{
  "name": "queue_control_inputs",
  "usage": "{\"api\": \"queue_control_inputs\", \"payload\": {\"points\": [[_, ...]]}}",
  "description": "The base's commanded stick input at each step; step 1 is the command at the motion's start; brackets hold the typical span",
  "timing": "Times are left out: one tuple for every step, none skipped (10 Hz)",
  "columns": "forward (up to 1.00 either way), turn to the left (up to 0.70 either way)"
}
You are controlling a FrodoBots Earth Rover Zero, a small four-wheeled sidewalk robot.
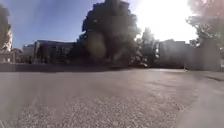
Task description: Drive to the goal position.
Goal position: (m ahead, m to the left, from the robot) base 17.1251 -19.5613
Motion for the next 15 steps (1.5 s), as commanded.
{"api": "queue_control_inputs", "payload": {"points": [[0.7, -0.14], [0.7, -0.14], [0.7, -0.14], [0.7, -0.14], [0.7, -0.14], [0.7, -0.14], [0.7, -0.14], [0.7, -0.14], [0.7, -0.14], [0.7, -0.14], [0.7, -0.14], [0.7, -0.14], [0.7, -0.14], [0.7, -0.14], [0.7, -0.14]]}}
